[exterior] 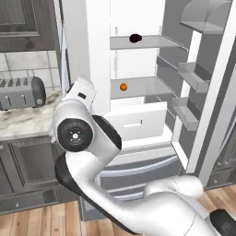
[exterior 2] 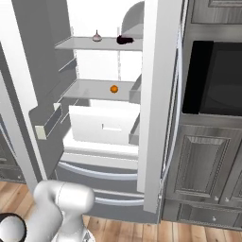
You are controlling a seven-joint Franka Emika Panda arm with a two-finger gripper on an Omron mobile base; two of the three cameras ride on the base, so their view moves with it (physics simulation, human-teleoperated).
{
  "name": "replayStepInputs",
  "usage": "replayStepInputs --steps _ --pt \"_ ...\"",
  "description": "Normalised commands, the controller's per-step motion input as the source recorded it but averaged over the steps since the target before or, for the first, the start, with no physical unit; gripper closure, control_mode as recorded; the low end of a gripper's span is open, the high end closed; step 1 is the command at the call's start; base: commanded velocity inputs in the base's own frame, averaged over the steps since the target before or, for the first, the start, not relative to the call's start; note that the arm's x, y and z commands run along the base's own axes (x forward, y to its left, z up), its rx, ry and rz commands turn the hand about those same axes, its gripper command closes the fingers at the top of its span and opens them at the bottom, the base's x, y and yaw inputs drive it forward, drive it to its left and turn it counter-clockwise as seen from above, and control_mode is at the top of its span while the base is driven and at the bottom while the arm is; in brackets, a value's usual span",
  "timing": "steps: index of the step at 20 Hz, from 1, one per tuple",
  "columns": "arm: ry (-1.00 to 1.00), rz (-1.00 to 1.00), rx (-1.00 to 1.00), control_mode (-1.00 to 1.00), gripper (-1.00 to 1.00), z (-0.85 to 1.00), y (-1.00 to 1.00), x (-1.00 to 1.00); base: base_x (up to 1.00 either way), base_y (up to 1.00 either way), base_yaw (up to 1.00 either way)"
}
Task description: Place the eggplant in the correct fridge rack based on whether it is a fruit or vegetable. Finally, close the fridge door.
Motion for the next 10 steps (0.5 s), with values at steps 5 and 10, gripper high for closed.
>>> replayStepInputs --steps 5,10 --pt "0.13 0.00 -0.23 -1.00 -1.00 -0.45 0.70 0.93 0.00 0.00 0.00" --pt "0.10 -0.04 -0.23 -1.00 -1.00 -0.42 0.40 0.89 0.00 0.00 0.00"
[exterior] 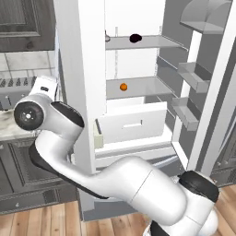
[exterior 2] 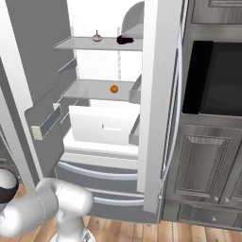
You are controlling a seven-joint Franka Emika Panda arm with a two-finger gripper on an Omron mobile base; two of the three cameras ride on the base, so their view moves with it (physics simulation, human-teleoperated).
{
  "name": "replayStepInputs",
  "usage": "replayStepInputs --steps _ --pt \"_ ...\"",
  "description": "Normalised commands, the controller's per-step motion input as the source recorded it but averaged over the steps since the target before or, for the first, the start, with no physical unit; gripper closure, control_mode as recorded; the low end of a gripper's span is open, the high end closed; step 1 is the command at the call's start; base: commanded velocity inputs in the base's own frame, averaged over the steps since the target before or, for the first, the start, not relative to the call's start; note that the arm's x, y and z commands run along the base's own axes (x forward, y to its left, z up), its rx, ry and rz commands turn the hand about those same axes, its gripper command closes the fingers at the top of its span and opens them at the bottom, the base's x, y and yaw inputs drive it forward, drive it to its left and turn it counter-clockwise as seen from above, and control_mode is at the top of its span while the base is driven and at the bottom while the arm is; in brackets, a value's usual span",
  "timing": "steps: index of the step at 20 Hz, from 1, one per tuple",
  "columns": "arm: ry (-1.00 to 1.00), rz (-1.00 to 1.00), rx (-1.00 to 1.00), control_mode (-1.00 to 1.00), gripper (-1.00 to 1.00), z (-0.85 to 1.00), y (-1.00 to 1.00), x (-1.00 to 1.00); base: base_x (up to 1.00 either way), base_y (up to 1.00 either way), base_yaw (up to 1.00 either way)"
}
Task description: Place the eggplant in the correct fridge rack based on whether it is a fruit or vegetable. Finally, close the fridge door.
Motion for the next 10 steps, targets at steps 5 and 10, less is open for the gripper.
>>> replayStepInputs --steps 5,10 --pt "0.05 -0.14 -0.15 -1.00 -1.00 -0.21 -0.05 0.58 0.00 0.00 0.00" --pt "-0.01 -0.07 -0.01 -1.00 -1.00 -0.13 -0.86 0.02 0.00 0.00 0.00"
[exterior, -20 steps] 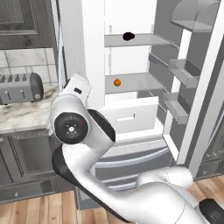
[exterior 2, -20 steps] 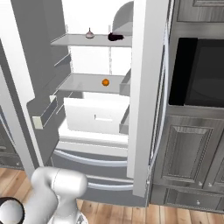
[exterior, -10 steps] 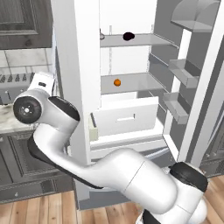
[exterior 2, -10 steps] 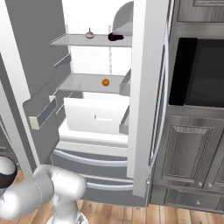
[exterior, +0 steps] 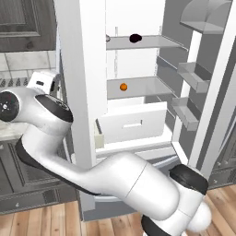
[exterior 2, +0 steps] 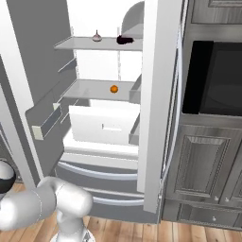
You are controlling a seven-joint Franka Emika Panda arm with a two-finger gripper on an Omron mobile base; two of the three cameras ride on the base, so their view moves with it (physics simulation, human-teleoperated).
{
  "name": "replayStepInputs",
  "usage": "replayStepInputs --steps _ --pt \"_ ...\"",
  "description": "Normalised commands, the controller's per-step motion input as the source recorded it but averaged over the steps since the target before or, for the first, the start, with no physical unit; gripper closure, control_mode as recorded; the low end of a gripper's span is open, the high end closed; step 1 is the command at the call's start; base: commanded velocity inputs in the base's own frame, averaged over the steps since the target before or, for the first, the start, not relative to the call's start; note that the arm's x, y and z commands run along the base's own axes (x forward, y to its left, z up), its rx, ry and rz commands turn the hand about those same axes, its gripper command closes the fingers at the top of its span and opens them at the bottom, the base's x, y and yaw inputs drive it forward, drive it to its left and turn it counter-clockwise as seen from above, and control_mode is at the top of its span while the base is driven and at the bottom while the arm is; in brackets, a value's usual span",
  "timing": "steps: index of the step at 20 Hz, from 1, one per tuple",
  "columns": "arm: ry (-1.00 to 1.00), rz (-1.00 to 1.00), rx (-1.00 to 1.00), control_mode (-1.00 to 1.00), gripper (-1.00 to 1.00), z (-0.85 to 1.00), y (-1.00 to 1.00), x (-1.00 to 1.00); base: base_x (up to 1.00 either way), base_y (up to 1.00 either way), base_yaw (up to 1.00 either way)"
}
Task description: Place the eggplant in the correct fridge rack based on whether it is a fruit or vegetable. Finally, close the fridge door.
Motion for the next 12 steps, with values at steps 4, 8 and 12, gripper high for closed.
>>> replayStepInputs --steps 4,8,12 --pt "-0.02 -0.02 0.00 -1.00 -1.00 -0.27 -1.00 0.00 0.00 0.00 0.00" --pt "-0.05 0.00 0.00 -1.00 -1.00 -0.18 -1.00 0.05 0.00 0.00 0.00" --pt "-0.18 0.03 -0.01 -1.00 -1.00 -0.22 -0.63 0.07 0.00 0.00 0.00"
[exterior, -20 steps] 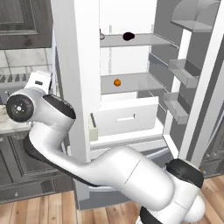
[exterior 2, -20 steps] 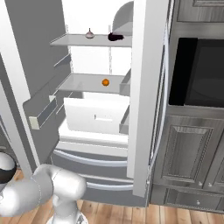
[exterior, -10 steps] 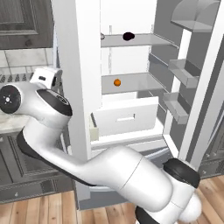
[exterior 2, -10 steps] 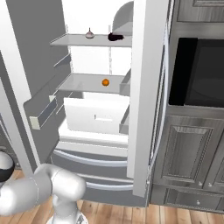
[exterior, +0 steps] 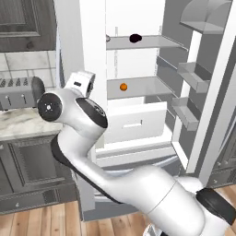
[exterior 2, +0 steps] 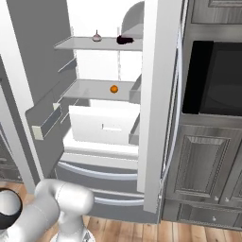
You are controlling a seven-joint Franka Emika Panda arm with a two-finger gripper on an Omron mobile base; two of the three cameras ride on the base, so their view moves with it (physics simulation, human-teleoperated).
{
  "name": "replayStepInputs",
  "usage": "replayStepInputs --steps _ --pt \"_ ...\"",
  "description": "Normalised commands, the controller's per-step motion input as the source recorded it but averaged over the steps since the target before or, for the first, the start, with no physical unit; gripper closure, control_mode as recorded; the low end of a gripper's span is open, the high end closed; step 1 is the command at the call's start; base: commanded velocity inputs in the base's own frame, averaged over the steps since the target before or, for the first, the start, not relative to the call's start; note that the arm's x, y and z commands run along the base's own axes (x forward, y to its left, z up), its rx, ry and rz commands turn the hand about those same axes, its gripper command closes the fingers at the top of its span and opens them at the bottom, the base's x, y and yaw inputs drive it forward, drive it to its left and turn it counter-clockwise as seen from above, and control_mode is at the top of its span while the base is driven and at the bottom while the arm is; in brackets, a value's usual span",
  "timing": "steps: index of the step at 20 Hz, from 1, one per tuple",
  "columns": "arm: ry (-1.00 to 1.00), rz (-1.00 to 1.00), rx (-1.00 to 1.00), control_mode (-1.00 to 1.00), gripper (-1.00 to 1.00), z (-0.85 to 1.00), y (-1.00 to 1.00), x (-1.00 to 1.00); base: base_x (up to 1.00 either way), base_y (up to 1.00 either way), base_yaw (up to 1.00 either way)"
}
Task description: Place the eggplant in the correct fridge rack based on whether it is a fruit or vegetable. Finally, close the fridge door.
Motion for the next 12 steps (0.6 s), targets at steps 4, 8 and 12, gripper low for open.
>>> replayStepInputs --steps 4,8,12 --pt "-0.11 0.18 -0.24 -1.00 -1.00 -0.30 1.00 -0.80 0.00 0.00 0.00" --pt "0.00 0.03 -0.23 -1.00 -1.00 -0.13 1.00 -0.10 0.00 0.00 0.00" --pt "0.00 0.00 -0.21 -1.00 -1.00 -0.28 1.00 0.40 0.00 0.00 0.00"
